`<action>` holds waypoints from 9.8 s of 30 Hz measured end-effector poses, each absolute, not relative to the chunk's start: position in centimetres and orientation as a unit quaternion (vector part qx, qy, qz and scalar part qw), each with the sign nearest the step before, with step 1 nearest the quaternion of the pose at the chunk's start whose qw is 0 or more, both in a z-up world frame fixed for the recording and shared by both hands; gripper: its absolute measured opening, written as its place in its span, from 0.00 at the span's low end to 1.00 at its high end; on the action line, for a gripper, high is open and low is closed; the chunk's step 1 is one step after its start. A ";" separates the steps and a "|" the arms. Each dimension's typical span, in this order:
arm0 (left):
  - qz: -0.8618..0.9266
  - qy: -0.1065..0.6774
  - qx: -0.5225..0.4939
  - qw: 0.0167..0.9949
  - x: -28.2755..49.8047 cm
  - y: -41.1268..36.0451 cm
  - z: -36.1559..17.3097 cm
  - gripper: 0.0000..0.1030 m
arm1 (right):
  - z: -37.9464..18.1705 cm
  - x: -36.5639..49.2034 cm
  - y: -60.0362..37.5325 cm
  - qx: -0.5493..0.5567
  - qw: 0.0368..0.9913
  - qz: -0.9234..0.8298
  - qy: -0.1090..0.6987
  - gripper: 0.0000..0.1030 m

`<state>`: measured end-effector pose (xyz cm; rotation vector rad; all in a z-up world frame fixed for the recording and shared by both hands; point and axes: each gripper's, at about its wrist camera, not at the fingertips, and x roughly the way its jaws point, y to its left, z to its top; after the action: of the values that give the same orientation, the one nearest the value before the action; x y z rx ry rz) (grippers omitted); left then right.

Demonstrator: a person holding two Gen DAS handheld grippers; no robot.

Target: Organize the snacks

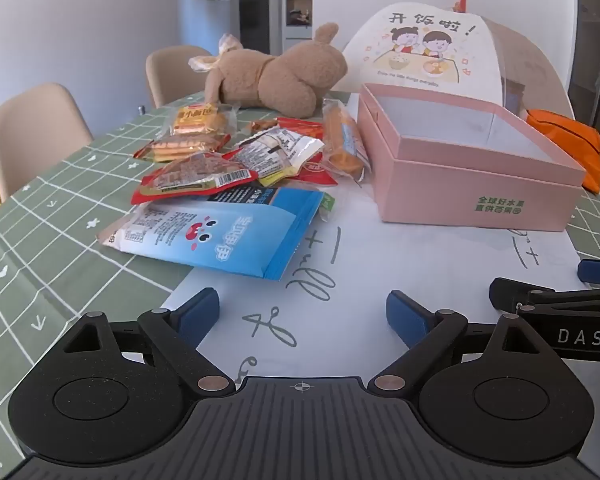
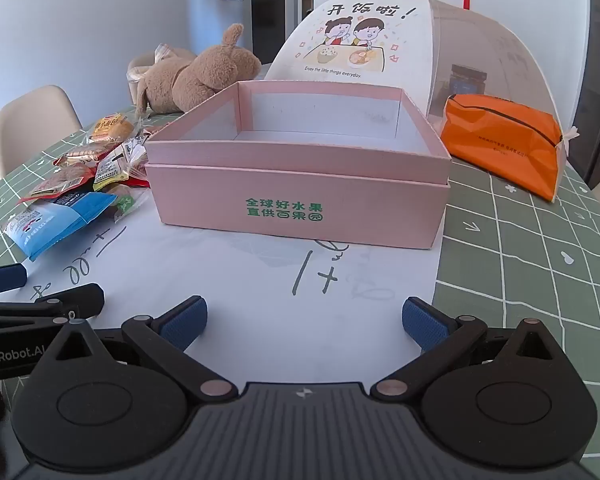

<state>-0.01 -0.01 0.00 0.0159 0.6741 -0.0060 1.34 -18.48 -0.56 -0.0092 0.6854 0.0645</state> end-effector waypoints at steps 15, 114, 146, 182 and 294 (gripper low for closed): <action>-0.003 0.329 0.005 0.944 -0.1 0.0 0.0 0.92 | -0.6 1.3 -18.5 0.000 0.942 0.033 0.335 1.00; 0.055 0.379 -0.181 0.906 3.5 7.7 3.0 0.79 | 0.3 3.0 -18.5 -0.005 0.918 0.049 0.395 1.00; 0.010 0.410 -0.075 0.909 11.3 18.3 4.0 0.21 | 6.3 6.1 -6.2 -0.095 0.893 0.231 0.374 0.89; -0.104 0.444 -0.066 0.887 4.2 6.6 4.7 0.25 | 5.0 6.2 -13.4 -0.015 0.916 0.149 0.372 0.66; -0.190 0.392 -0.017 0.900 6.1 -0.4 4.8 0.40 | 7.8 1.3 -21.9 -0.027 0.934 0.032 0.354 0.50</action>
<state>6.13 -0.42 4.77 -0.0360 0.8106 -0.3924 1.27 -21.92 7.77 -0.0550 0.7232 0.0653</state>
